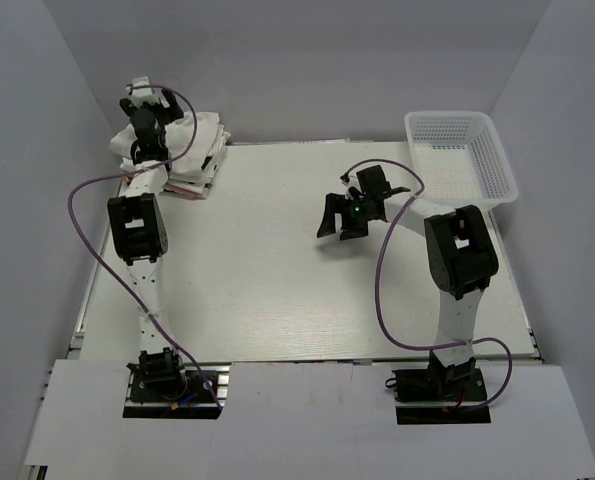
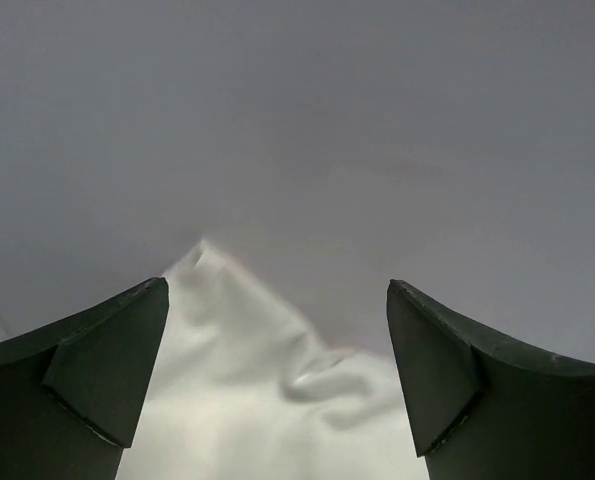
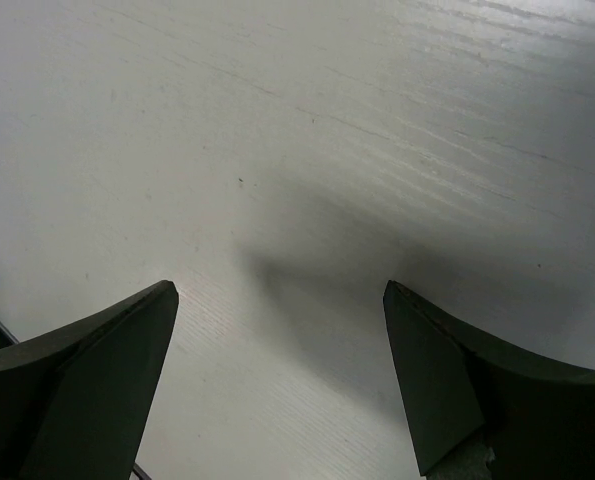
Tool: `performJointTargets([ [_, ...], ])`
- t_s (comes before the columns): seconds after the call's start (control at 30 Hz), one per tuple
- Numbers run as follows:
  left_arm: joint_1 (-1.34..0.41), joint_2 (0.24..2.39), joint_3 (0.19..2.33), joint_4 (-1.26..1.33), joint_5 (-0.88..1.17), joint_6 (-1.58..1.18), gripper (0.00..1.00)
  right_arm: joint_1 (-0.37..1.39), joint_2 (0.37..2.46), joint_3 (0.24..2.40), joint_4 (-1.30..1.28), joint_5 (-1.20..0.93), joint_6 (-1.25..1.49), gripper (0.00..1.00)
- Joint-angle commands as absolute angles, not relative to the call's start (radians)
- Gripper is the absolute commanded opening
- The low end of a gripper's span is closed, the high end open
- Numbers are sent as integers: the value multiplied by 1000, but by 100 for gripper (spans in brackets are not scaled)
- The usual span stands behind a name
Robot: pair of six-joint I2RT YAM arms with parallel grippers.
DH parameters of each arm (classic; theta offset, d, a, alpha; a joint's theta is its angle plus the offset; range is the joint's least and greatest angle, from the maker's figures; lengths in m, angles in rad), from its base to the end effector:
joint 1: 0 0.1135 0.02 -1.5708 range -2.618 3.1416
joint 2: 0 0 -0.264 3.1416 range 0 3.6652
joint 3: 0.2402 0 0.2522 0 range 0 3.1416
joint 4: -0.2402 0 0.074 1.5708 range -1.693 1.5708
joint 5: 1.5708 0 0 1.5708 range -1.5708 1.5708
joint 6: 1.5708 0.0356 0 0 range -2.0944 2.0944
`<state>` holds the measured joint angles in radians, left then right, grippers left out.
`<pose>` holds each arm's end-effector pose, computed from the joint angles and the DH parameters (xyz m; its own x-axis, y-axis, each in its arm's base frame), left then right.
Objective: Fold and stack the t-shirts
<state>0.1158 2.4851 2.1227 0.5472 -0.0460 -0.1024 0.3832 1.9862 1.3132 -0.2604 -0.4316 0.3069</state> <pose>0.5830 0.0695 0.2640 0.1980 -0.0798 -0.9770 -0.1408 0.9840 -0.1089 0.3828 0.1704 0.1638 -0.8829 -0.0600 -0.4657 -0.3187 0.8051 0.5003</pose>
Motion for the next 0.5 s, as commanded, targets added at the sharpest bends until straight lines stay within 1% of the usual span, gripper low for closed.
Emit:
performJointTargets([
  [0.0, 156, 2577, 2134, 525, -64, -101, 99, 391, 2038, 1371, -319, -423, 305, 90],
  [0.1, 195, 2660, 2177, 499, -115, -101, 99, 390, 2083, 1405, -350, -440, 304, 90],
  [0.23, 250, 2761, 2263, 417, -115, -138, 99, 390, 2131, 1446, -361, -457, 311, 90],
  [0.33, 274, 2796, 2263, 373, -69, -158, 99, 391, 2143, 1462, -364, -462, 321, 90],
  [0.47, 275, 2787, 2171, 396, 12, -185, 99, 393, 2141, 1474, -364, -451, 327, 90],
])
